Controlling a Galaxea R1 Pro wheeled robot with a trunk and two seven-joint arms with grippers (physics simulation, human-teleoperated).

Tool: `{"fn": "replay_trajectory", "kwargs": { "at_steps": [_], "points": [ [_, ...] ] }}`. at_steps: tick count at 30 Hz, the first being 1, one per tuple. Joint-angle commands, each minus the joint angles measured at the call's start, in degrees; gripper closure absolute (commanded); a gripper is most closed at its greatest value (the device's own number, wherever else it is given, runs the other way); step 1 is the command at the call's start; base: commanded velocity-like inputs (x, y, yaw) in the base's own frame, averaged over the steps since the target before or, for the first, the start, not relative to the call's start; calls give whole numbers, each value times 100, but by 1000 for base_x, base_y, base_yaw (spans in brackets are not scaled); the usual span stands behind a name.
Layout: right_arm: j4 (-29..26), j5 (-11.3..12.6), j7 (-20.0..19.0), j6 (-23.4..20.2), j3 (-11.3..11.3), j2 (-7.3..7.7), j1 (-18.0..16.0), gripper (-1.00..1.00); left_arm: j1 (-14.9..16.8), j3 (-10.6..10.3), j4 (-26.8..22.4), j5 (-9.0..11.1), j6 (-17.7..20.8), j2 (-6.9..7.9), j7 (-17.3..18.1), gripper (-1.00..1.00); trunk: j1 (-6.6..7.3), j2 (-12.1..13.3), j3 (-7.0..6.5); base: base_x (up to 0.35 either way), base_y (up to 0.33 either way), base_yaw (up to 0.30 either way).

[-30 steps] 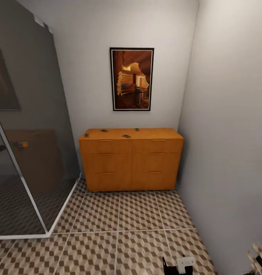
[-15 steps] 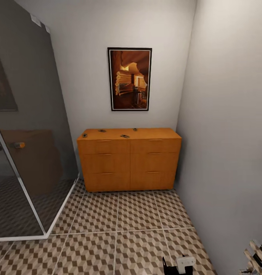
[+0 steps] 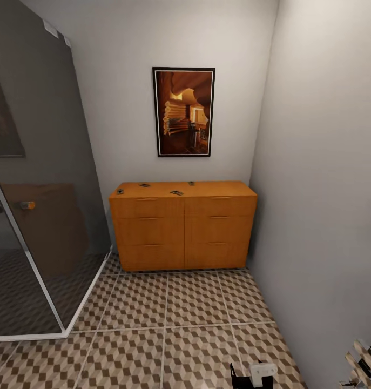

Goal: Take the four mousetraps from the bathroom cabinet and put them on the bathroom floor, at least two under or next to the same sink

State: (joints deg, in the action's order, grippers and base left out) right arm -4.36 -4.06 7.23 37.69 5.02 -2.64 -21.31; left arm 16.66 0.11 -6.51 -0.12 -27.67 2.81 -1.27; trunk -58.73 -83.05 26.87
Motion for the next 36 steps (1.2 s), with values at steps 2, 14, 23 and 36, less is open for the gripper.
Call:
{"fn": "replay_trajectory", "kwargs": {
  "at_steps": [2, 14, 23, 36],
  "points": [
    [5, -42, 61, 4, 34, 0, -4, -100, 4, -3, 5, -4, -19, 0, -13, -100, 0, -3, 6, 0, 0, 0],
    [5, -42, 68, 1, 34, 0, -4, -100, 4, -3, 4, -1, -19, 0, -13, -100, 0, -3, 6, 0, 0, 37],
    [5, -42, 68, 1, 34, 0, -4, -100, 4, -3, 2, 3, -19, 1, -13, -100, 0, -3, 6, 38, 0, 73],
    [5, -42, 68, 1, 34, 0, -4, -100, 4, -3, 3, 3, -19, 0, -13, -100, 0, -3, 6, 110, 0, 5]
  ]
}}
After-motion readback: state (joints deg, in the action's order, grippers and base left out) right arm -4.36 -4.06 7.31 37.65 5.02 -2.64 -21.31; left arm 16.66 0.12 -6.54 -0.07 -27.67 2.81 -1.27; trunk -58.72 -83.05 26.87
